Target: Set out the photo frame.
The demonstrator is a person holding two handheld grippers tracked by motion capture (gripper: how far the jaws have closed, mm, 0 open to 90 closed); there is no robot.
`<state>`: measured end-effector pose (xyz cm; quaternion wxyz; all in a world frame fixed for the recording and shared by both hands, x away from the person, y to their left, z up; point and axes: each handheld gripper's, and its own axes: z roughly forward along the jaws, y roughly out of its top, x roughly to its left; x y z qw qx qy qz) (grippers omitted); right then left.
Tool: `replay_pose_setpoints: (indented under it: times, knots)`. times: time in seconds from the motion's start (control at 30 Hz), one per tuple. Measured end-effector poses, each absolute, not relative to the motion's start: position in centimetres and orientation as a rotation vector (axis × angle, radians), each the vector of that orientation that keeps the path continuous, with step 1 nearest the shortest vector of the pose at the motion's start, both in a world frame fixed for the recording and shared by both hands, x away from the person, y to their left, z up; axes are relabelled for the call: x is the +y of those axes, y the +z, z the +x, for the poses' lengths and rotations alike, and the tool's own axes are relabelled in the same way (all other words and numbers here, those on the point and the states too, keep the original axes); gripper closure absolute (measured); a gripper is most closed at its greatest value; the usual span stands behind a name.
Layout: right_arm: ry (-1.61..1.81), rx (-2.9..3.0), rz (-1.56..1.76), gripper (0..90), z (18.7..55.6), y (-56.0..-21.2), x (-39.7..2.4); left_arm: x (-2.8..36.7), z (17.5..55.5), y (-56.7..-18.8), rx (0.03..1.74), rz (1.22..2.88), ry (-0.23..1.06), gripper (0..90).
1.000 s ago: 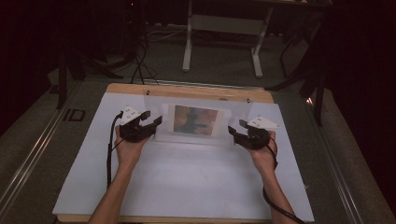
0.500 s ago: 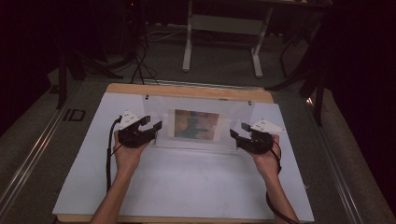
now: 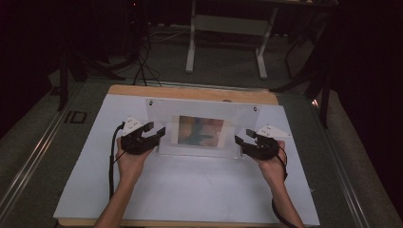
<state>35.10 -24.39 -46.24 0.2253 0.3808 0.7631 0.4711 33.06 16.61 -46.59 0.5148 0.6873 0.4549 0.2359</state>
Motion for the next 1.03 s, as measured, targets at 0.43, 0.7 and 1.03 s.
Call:
replay_pose_setpoints:
  times: [0.43,0.7,1.03]
  knots:
    - [1.322,2.126,1.061,40.5,35.6,-46.7,-24.8,16.9,32.9,-46.6,1.089,1.644,0.545,45.5]
    - [1.36,2.094,1.041,33.7,35.1,-45.5,-26.3,19.1,31.8,-45.6,1.067,1.599,0.564,38.2]
    - [1.386,2.041,1.067,33.1,34.8,-44.6,-29.4,21.8,31.5,-44.8,1.149,1.528,0.601,38.4]
